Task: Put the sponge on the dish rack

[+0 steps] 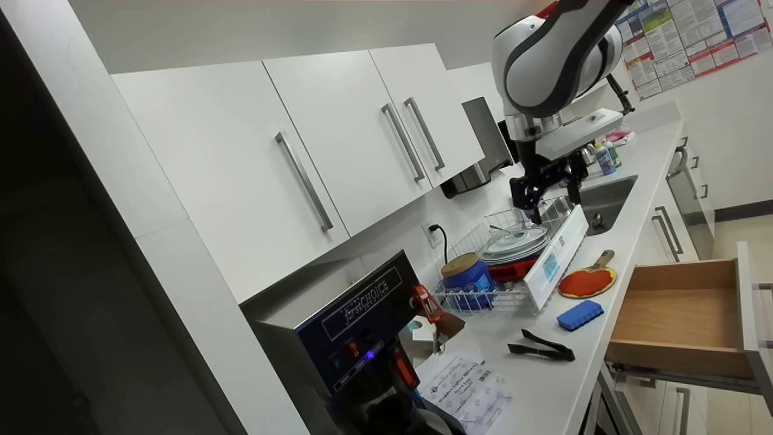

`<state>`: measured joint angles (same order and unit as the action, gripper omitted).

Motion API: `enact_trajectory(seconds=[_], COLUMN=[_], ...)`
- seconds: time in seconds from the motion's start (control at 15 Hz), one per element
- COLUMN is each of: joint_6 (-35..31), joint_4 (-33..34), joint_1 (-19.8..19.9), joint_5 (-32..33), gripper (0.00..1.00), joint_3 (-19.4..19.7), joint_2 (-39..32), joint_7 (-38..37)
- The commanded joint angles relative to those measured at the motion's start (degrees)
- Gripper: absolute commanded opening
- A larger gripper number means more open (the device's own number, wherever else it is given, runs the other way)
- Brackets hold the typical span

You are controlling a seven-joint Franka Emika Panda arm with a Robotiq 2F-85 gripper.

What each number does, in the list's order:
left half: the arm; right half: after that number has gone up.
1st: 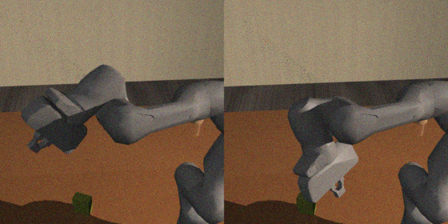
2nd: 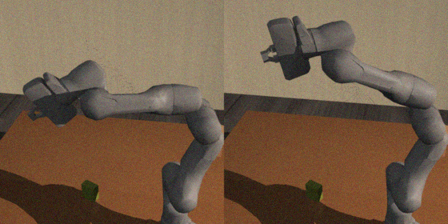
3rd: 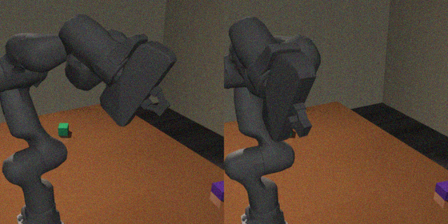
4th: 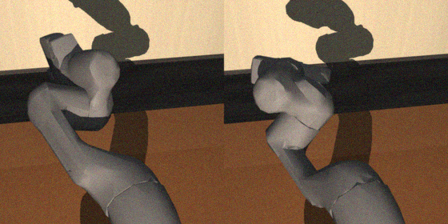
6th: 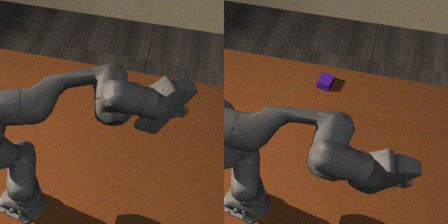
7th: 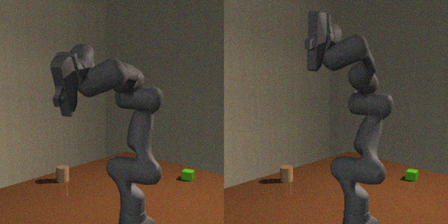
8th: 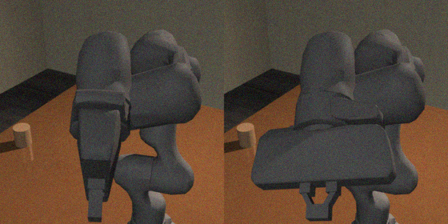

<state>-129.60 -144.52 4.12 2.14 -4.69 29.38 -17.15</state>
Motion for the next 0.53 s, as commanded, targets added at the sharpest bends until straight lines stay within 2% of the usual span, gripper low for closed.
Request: enact_trajectory(seconds=[0.0, 0.27, 0.47], joint_6=[-6.06, -14.22, -19.54], joint_4=[0.91, 1.37, 2.6], joint_1=[4.65, 8.84, 9.12], joint_5=[2.94, 4.98, 3.73], gripper=[1.0, 1.0, 1.0], joint_3=[-0.45, -0.18, 0.9], joint_2=[-5.87, -15.03, -23.63], joint_7=[-7.28, -16.49, -23.63])
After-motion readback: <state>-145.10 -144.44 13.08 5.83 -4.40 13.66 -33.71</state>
